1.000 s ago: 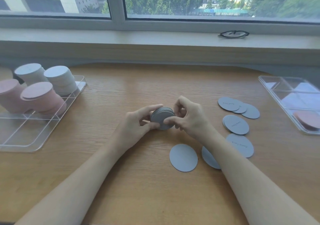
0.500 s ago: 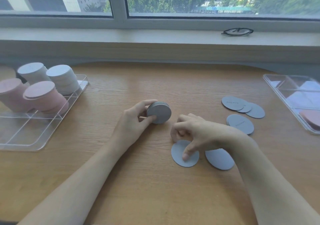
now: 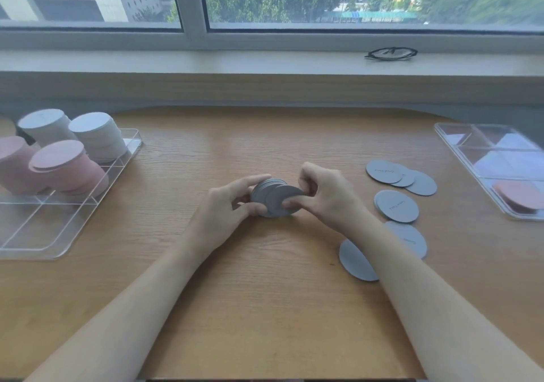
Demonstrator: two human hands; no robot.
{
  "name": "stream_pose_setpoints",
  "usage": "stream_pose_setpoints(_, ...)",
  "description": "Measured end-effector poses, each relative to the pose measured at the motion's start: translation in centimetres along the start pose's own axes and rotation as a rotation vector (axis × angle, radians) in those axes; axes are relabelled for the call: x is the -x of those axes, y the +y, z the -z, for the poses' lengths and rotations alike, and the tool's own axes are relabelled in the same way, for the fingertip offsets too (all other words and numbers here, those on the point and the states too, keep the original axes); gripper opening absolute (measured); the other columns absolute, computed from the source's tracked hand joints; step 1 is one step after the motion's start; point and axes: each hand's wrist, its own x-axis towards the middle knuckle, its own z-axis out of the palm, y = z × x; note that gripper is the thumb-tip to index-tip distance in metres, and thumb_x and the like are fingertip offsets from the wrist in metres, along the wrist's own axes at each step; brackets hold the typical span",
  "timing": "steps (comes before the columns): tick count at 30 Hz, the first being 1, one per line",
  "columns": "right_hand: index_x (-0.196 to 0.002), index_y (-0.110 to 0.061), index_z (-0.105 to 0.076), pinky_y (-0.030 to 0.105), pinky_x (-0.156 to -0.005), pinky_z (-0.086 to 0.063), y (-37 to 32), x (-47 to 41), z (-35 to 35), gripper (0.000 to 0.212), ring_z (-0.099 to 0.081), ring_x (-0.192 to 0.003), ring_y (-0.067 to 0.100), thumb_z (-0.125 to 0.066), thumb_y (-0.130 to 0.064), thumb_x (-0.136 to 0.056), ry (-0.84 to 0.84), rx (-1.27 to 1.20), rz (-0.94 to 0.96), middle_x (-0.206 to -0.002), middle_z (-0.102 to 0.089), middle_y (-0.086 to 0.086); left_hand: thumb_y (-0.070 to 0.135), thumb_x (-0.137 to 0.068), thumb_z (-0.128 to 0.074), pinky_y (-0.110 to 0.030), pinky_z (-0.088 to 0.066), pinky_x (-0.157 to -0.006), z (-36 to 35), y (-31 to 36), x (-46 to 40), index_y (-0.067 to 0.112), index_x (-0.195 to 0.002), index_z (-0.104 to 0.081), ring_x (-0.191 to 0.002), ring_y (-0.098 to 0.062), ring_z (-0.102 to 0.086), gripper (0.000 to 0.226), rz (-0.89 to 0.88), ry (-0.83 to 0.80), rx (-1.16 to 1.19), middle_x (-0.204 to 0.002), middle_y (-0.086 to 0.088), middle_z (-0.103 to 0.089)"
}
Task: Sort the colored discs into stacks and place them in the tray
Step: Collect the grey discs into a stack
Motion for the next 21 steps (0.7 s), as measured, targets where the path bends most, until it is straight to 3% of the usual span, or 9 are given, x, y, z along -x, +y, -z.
stream_pose_setpoints(3,-0.068,-0.023,-0.040,0.042,-0.062,-0.043,-0.2,-0.1,-0.8,0.047,-0.045,-0.062,0.013,-0.083,-0.042,-0.068,0.009,0.068,0.026,-0.063,-0.048,-0.010,0.014,-0.084,-0.078,-0.032,-0.052,-0.094,-0.3,0.5,0.3,0.036,-0.131,-0.062,-0.094,-0.012,-0.071,0.054,-0.023,-0.009,-0.036,-0.103,0.007,-0.075)
stream_pose_setpoints(7,-0.072,-0.023,-0.045,0.036,-0.065,-0.043,-0.7,0.2,-0.2,0.044,-0.050,-0.069,0.012,-0.080,-0.050,-0.071,-0.034,0.109,0.024,-0.069,-0.052,-0.010,0.014,-0.087,-0.074,-0.024,-0.053,-0.088,-0.5,0.7,0.5,0.036,-0.133,-0.061,-0.092,-0.007,-0.071,0.052,-0.054,0.001,-0.091,-0.105,0.010,-0.073)
stream_pose_setpoints(10,-0.084,-0.024,-0.054,0.029,-0.068,-0.042,-0.1,1.0,2.0,0.036,-0.051,-0.077,0.004,-0.079,-0.049,-0.076,-0.218,0.155,-0.051,-0.082,-0.055,-0.013,0.013,-0.088,-0.074,-0.017,-0.051,-0.087,-0.5,0.9,0.6,0.034,-0.131,-0.062,-0.098,-0.003,-0.068,0.050,-0.088,0.011,-0.114,-0.110,0.019,-0.071)
stream_pose_setpoints(14,-0.107,-0.031,-0.061,0.022,-0.082,-0.041,1.2,3.6,5.0,0.038,-0.048,-0.096,0.002,-0.082,-0.040,-0.076,-0.427,0.217,-0.097,-0.104,-0.052,-0.015,0.012,-0.087,-0.075,-0.007,-0.045,-0.080,-0.5,1.2,0.8,0.038,-0.125,-0.062,-0.090,0.003,-0.067,0.047,-0.093,0.025,-0.119,-0.101,0.022,-0.070)
stream_pose_setpoints(17,-0.115,-0.037,-0.061,0.023,-0.091,-0.037,1.9,6.4,6.7,0.048,-0.040,-0.106,0.005,-0.083,-0.038,-0.073,-0.467,0.313,-0.123,-0.111,-0.045,-0.019,0.015,-0.087,-0.075,-0.011,-0.048,-0.081,-0.6,1.2,0.9,0.040,-0.123,-0.062,-0.090,0.000,-0.068,0.046,-0.109,0.028,-0.147,-0.100,0.018,-0.071)
stream_pose_setpoints(21,-0.103,-0.036,-0.063,0.023,-0.089,-0.033,2.1,8.5,7.2,0.035,-0.036,-0.109,0.005,-0.082,-0.035,-0.073,-0.404,0.301,-0.155,-0.109,-0.042,-0.023,0.015,-0.087,-0.075,-0.025,-0.054,-0.087,-1.2,1.2,1.3,0.032,-0.126,-0.064,-0.096,-0.009,-0.069,0.044,-0.113,0.001,-0.108,-0.100,0.010,-0.073)
